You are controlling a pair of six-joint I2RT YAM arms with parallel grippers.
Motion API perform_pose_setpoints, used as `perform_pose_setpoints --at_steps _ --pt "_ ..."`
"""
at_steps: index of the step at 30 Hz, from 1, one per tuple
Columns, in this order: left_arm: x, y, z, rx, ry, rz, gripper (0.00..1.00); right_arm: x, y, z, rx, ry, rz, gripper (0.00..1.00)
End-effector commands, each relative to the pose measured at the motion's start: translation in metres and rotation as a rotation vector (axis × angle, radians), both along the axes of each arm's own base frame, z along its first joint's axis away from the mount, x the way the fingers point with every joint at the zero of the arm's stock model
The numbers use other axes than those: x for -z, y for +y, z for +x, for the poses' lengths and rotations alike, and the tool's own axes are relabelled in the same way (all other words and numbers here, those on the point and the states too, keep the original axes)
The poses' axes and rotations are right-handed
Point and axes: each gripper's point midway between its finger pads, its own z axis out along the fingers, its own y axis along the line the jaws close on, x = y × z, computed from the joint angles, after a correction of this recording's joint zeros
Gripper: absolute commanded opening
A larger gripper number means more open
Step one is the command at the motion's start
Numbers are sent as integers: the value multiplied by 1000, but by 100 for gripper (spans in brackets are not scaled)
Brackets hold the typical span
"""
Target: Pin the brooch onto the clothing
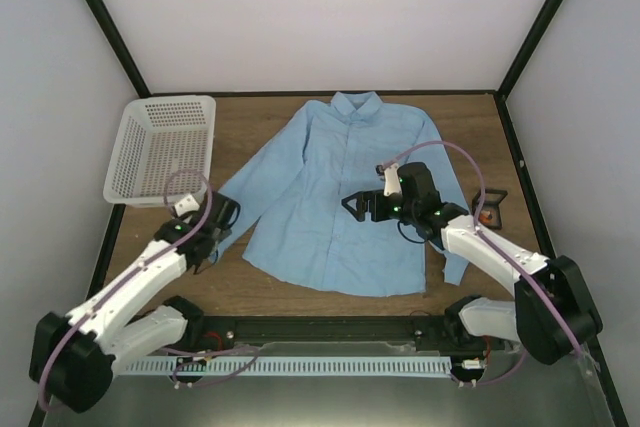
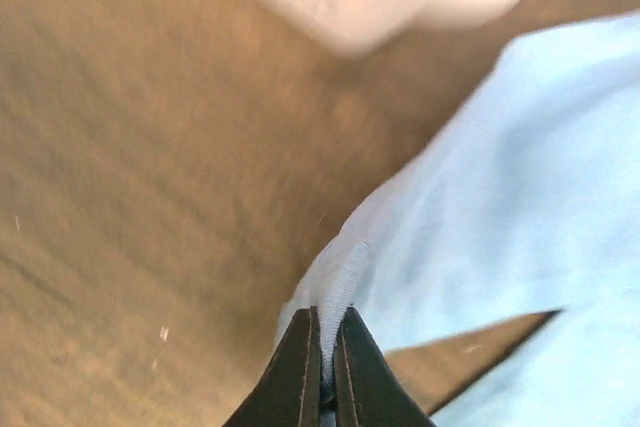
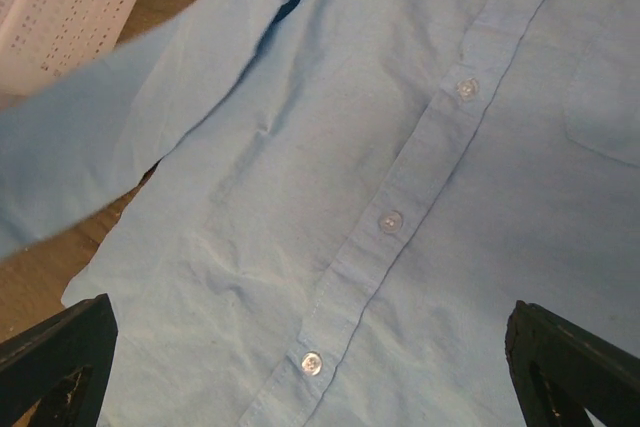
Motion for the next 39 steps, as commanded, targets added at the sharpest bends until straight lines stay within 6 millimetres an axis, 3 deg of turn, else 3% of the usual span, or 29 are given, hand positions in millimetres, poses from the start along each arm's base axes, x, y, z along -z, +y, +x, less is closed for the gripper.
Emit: perform_pose_setpoints --at_steps 1,6,11,13,18,21,24,28,34,39 --pt "-83 29 19 11 -224 183 0 -8 -9 6 31 -41 -14 100" --pt "-137 38 28 21 -407 241 0 -6 -3 7 7 -16 0 100" --pt "-191 6 49 216 -609 186 0 -3 1 4 -15 2 12 100" --pt "-216 4 55 226 -681 198 0 -1 3 3 -30 15 17 100" --pt "-279 21 83 99 -777 334 0 3 16 1 -98 50 50 100" --pt "-300 37 112 32 -778 324 0 13 30 -5 -172 118 74 100" --pt "-304 52 149 14 -760 295 0 29 42 -13 -230 184 70 100" --pt "-305 55 176 31 -728 299 0 38 76 -34 -367 226 45 100" --pt "-281 46 196 110 -666 313 0 24 148 -70 -602 236 76 100" --pt "-273 46 204 126 -620 330 0 45 183 -98 -716 318 33 100"
